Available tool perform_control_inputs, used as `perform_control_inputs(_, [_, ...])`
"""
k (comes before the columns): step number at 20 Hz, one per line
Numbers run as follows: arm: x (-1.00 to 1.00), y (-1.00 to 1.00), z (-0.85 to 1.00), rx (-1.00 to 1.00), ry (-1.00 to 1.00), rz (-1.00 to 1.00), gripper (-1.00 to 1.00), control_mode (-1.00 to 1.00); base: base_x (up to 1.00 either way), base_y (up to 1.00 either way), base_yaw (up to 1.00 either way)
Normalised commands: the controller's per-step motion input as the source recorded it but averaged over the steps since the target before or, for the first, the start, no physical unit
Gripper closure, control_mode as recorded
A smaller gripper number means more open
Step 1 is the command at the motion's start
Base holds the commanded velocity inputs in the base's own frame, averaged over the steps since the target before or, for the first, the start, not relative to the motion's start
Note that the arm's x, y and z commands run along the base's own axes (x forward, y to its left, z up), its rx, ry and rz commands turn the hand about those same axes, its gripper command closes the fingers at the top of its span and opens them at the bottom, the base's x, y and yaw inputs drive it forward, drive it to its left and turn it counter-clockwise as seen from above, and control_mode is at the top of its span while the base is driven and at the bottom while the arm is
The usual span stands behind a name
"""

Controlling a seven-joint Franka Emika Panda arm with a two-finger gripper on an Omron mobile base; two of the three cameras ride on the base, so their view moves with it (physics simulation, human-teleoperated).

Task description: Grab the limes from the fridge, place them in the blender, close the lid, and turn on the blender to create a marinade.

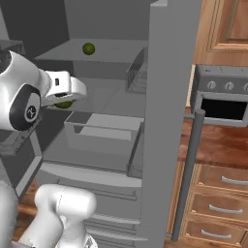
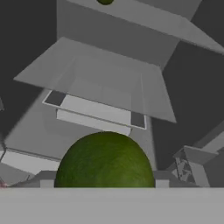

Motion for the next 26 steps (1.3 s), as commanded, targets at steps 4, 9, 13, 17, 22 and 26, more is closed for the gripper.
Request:
perform_control_inputs(4, [-1.0, 0.07, -0.92, 0.26, -0.1, -0.08, 1.0, -1.0, 0.0, 0.0, 0.0])
perform_control_inputs(9, [-0.26, 0.0, -0.22, 0.14, -0.08, -0.02, 1.0, -1.0, 0.0, 0.0, 0.0])
perform_control_inputs(13, [-0.17, 0.0, 0.0, 0.0, 0.01, 0.01, 1.0, -1.0, 0.0, 0.0, 0.0])
perform_control_inputs(17, [-0.21, 0.0, 0.0, 0.0, 0.02, 0.03, 1.0, -1.0, 0.0, 0.0, 0.0])
perform_control_inputs(22, [0.0, 0.0, 0.0, 0.0, 0.0, 0.0, 1.0, 1.0, -0.23, 0.0, 0.02])
perform_control_inputs(26, [0.0, 0.0, 0.0, 0.0, 0.0, 0.0, 1.0, 1.0, -0.71, 0.0, 0.03])
